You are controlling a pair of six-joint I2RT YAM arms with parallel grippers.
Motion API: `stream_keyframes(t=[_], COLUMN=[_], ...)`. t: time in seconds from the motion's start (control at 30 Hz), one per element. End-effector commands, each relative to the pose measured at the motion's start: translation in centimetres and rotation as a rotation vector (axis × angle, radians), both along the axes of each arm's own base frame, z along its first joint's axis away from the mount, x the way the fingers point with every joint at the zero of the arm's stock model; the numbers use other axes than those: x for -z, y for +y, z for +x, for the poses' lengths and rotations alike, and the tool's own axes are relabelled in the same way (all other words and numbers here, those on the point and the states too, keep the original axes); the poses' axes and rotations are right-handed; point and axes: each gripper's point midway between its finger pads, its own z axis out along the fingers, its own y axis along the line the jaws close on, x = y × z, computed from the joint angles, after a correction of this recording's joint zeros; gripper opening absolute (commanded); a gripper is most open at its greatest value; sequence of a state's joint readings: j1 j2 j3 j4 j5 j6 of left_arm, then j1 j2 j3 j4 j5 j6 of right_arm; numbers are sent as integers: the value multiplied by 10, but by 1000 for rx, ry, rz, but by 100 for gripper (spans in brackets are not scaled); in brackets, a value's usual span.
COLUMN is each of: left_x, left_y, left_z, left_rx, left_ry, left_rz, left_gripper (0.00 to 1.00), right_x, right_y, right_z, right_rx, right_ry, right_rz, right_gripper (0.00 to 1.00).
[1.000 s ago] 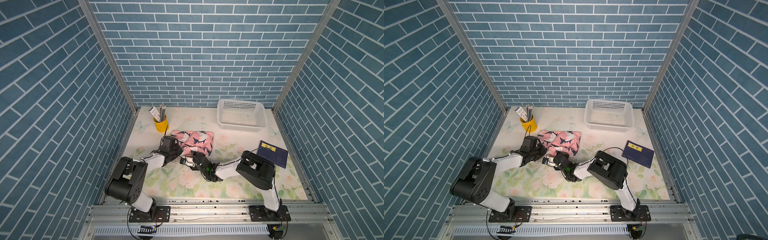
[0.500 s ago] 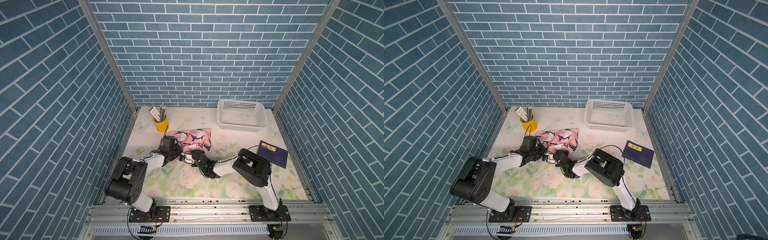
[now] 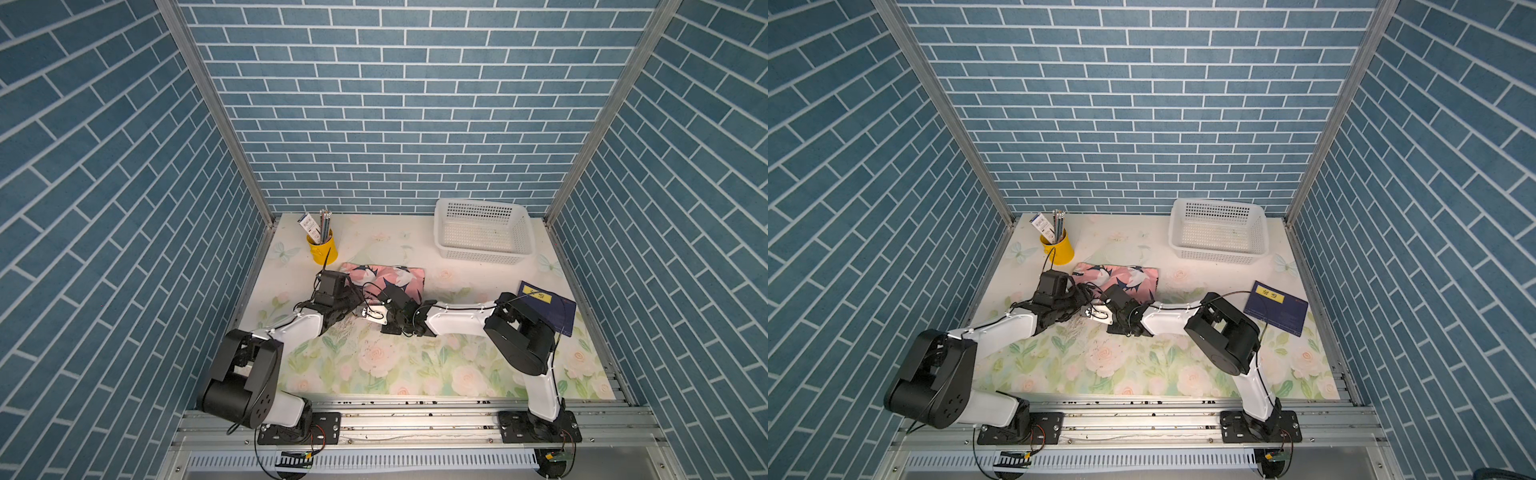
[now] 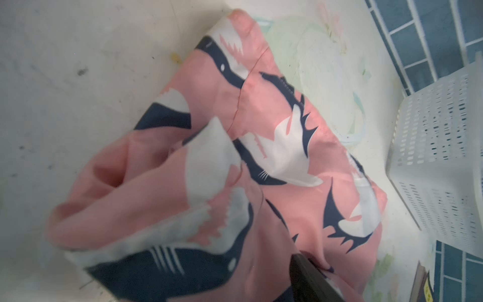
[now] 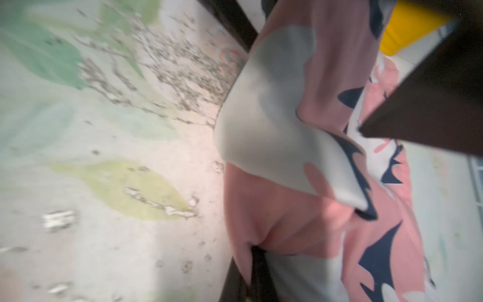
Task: Roll up the shorts
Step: Roll the shorts at the center of the board.
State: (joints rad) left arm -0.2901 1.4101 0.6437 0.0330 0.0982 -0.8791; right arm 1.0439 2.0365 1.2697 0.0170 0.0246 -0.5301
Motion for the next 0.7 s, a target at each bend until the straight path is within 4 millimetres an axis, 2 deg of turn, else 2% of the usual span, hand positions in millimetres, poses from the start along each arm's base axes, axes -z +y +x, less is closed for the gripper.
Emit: stream_keyframes(t=[0.0,0.2,0.33,0.43,0.67], left_x=[-13,-33,-37,-39,-20], left_y=[18,51,65,68,63], left_z=[-11,-31,-51,-61,-87], left_rx=[-42,-153,-213,-226,-202], left_ry=[-13,-50,-73,-86,-92], left_rz=[75,135,133,113,37], left_gripper=[80,81,80,80,81], right_x=[28,15,8,2,-2], right_y=[-22,-13,-8,-3,6], right_z=[-44,-52,-53,-54,-45], right_rx=[37,31,38,52,140], right_ry=[343,518,615,714,933], right_rz=[-69,16,57,91,110], right_gripper=[0,0,0,0,0])
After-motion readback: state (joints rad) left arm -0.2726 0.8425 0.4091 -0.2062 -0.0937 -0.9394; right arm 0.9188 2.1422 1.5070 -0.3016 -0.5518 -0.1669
